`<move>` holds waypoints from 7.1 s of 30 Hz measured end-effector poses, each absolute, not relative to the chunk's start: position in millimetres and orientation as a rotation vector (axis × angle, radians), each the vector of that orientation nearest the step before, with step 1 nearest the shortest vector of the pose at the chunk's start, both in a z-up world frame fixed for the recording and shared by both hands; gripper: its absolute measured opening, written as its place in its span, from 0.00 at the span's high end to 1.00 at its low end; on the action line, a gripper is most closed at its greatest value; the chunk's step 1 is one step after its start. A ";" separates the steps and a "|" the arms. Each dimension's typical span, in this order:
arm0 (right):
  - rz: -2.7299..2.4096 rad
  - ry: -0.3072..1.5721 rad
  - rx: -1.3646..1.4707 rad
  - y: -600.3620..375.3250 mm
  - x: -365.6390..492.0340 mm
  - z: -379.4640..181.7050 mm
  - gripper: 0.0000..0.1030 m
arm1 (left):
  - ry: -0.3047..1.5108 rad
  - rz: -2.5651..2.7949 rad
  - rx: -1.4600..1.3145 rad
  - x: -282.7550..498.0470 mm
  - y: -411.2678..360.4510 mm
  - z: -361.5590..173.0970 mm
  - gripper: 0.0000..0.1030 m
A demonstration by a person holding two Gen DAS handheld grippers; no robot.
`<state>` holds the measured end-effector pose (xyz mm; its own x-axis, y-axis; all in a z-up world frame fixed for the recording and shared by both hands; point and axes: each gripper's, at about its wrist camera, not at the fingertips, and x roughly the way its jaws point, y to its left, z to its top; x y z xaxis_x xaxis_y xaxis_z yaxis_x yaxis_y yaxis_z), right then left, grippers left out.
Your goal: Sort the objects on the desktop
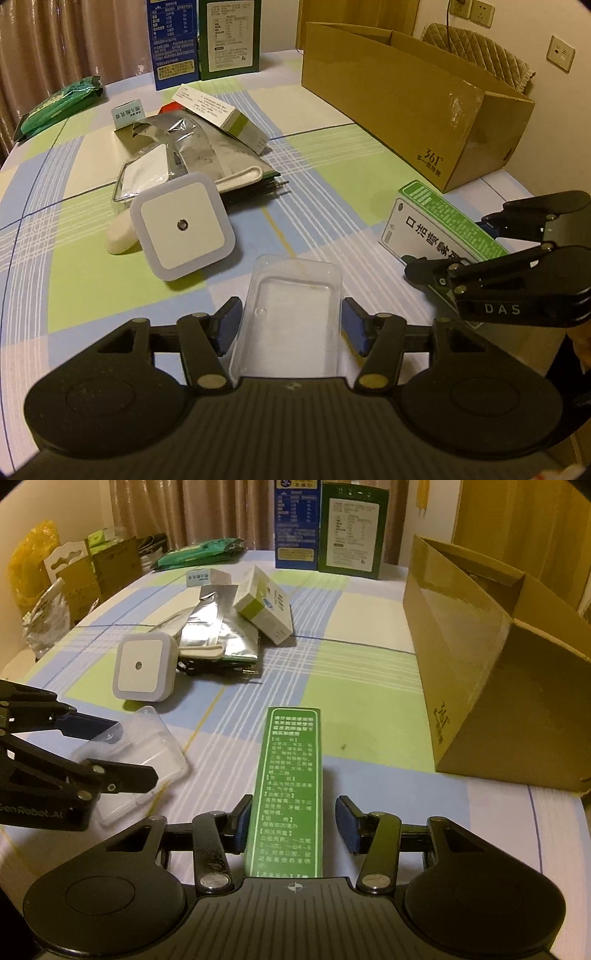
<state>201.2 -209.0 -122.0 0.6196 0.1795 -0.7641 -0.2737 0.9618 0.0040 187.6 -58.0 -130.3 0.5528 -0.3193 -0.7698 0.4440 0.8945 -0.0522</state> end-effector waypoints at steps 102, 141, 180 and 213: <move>0.209 0.574 0.143 -297.3 162.0 28.5 0.09 | 0.648 -0.295 0.006 161.0 -84.7 -1.6 0.16; 0.423 0.740 -0.150 -202.8 245.6 -102.6 0.07 | 0.789 -0.091 0.055 242.8 -51.0 -124.5 0.16; 0.883 0.743 -0.545 -65.8 303.4 -136.7 0.96 | 0.847 0.027 -0.075 227.0 35.0 -109.7 0.41; 0.283 0.797 -0.111 -217.5 220.8 -131.7 0.97 | 0.866 -0.242 0.003 205.2 -51.4 -131.4 0.40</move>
<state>220.8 -217.5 -131.7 0.6633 0.2083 -0.7188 -0.2917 0.9565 0.0080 205.2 -51.4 -131.4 0.6223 -0.2090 -0.7544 0.2118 0.9727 -0.0948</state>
